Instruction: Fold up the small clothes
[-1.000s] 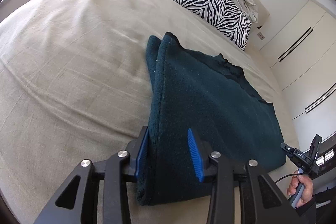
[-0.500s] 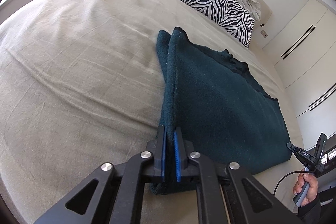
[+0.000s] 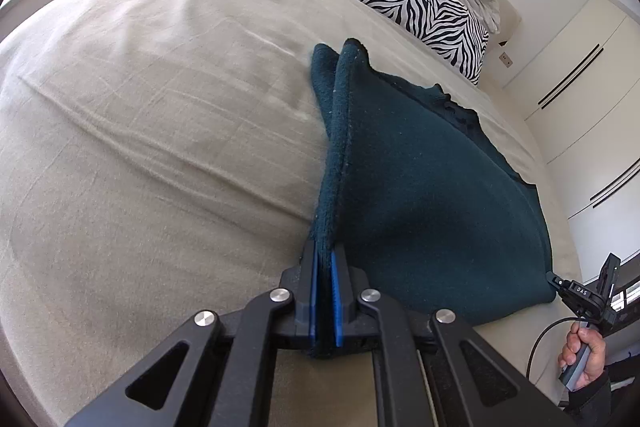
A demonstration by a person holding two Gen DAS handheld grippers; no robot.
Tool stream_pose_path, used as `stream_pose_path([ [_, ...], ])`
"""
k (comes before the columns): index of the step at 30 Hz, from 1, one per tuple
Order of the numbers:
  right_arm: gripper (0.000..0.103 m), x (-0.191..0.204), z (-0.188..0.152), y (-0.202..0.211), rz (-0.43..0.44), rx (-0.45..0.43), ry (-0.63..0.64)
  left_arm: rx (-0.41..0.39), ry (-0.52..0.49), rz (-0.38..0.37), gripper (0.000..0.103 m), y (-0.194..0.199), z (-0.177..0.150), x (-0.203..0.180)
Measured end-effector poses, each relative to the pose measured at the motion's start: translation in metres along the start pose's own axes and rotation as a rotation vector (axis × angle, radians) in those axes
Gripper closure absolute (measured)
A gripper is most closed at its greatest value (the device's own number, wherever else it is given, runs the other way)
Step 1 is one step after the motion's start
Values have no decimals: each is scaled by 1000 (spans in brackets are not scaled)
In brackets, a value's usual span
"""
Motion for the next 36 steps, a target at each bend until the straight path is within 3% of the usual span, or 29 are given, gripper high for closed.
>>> stream_pose_path([
  [12,94,-4,1,8,35,-6,-62,-21,-49,104,95,-1,-5,-8],
  [18,91,8,7,38,-9,-76,-82,-23,-67,137,94,-1,-6,-9],
  [22,76,35,19,60,-12,-136,-45,-22,-75,152,94,-2,-7,-9],
  [24,55,54,25,66,22,-153,-20,-21,-78,158,94,-2,-8,-9],
  [25,51,66,27,67,46,-161,-4,-22,-78,160,94,-1,-8,-9],
  [27,51,90,31,67,89,-167,38,-23,-81,165,93,-1,-9,-9],
  [32,51,152,32,32,190,-80,115,-24,-86,167,90,1,-13,-7],
  [34,51,170,33,14,219,-49,121,-21,-82,170,79,6,-15,-7],
  [36,51,186,33,-1,262,-18,121,-36,-80,179,78,17,-16,-8],
])
Point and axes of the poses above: each gripper's, at about its wrist camera, not at the fingertips, and y roughly against the way its jaws point, x to its left, z to its top, the point moved 10 cm from there along -y, roughly the way its jaws point, and after that the axes turned 14 degrees about x, right-handed, at the moved point
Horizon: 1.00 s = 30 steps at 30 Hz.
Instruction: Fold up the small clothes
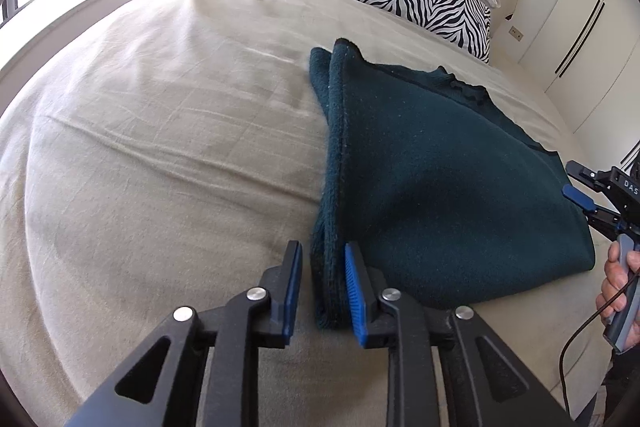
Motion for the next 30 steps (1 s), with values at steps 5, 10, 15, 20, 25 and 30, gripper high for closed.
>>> stream_pose_path([
  [5,52,24,8,-28,74,24,29,-97,-58,17,78,35,31,-25],
  [10,52,36,30,-54,170,62,-1,-130,-180,7,78,11,103,-86],
  [15,52,37,47,-83,214,107,-22,-101,-242,60,75,-45,163,-123],
  [20,68,14,70,-103,246,117,-80,-30,-143,-18,76,-95,166,-86],
  [25,80,-20,94,-111,279,96,-137,-53,-67,-116,92,-85,153,-60],
  [30,88,-78,116,-100,249,9,-268,-57,-47,-142,96,-85,151,-54],
])
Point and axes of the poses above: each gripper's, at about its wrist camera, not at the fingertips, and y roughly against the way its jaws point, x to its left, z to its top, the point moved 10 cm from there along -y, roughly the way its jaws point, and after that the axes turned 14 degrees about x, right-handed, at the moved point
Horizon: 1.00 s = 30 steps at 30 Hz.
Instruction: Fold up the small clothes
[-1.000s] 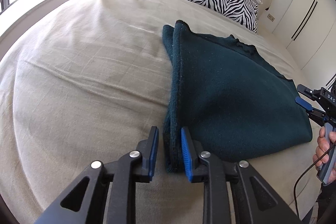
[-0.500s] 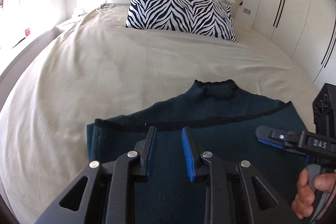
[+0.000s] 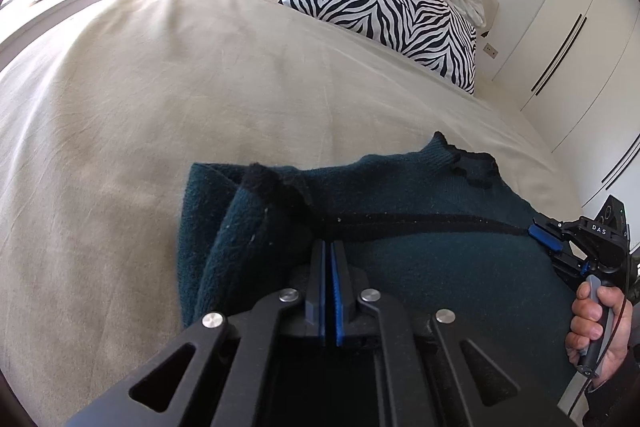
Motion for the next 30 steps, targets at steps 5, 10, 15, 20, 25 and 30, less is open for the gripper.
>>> stream_pose_path([
  [5,87,-37,21,37,-43,-100,-58,-7,23,-49,97,1,-1,5],
  [10,83,-33,1,87,-78,-166,-57,0,32,23,89,25,-10,-2],
  [15,83,49,-86,64,85,-10,130,-39,-70,-36,54,77,-68,-60],
  [20,83,73,-184,-10,167,223,157,69,-71,-17,50,54,-128,-64],
  [25,86,44,-207,-25,193,253,79,93,-84,-1,60,48,-140,-48],
  [30,86,-10,-170,27,206,86,-52,96,-69,-36,62,52,-143,-37],
])
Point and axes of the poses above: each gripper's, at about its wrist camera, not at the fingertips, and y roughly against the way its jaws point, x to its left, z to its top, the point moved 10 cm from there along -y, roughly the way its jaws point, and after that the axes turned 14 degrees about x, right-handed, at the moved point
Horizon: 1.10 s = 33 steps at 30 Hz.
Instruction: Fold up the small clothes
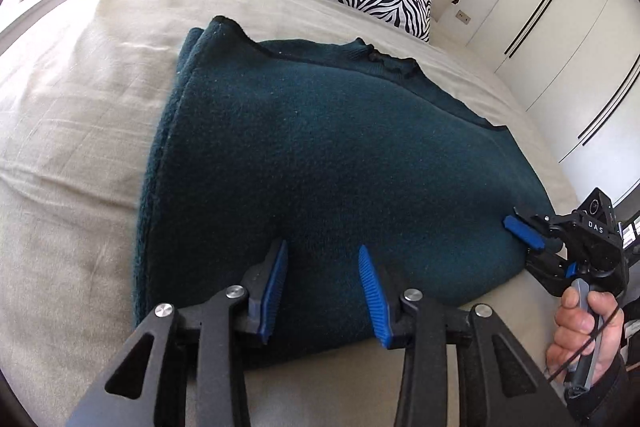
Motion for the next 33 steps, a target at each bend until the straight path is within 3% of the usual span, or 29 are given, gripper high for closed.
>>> stream_pose_path([
  [6,85,-52,29,97,-80,-235,-107,-11,13,-10,63,11,-9,6],
  [8,83,-56,31,121,-107,-283,-126,-12,37,-4,64,20,-12,6],
  [10,81,-50,28,141,-117,-303,-112,-35,50,-34,58,32,-10,-6],
  [13,81,-7,10,114,-26,-229,-38,-56,3,-103,53,38,-5,-43],
  [17,81,59,-38,12,19,-32,70,-31,-36,-116,52,18,-1,-67],
  [20,81,64,-61,-47,2,79,77,18,35,-138,52,2,-3,-48],
  [23,82,46,-72,-81,11,134,14,18,51,-157,64,3,-10,-29],
  [27,84,35,-72,-79,33,115,23,8,70,-175,66,13,-14,-10],
  [30,84,27,-64,-64,-7,72,32,-6,113,-198,66,22,-15,4],
  [33,84,12,-46,-40,-45,7,17,-37,132,-163,65,39,-16,21],
])
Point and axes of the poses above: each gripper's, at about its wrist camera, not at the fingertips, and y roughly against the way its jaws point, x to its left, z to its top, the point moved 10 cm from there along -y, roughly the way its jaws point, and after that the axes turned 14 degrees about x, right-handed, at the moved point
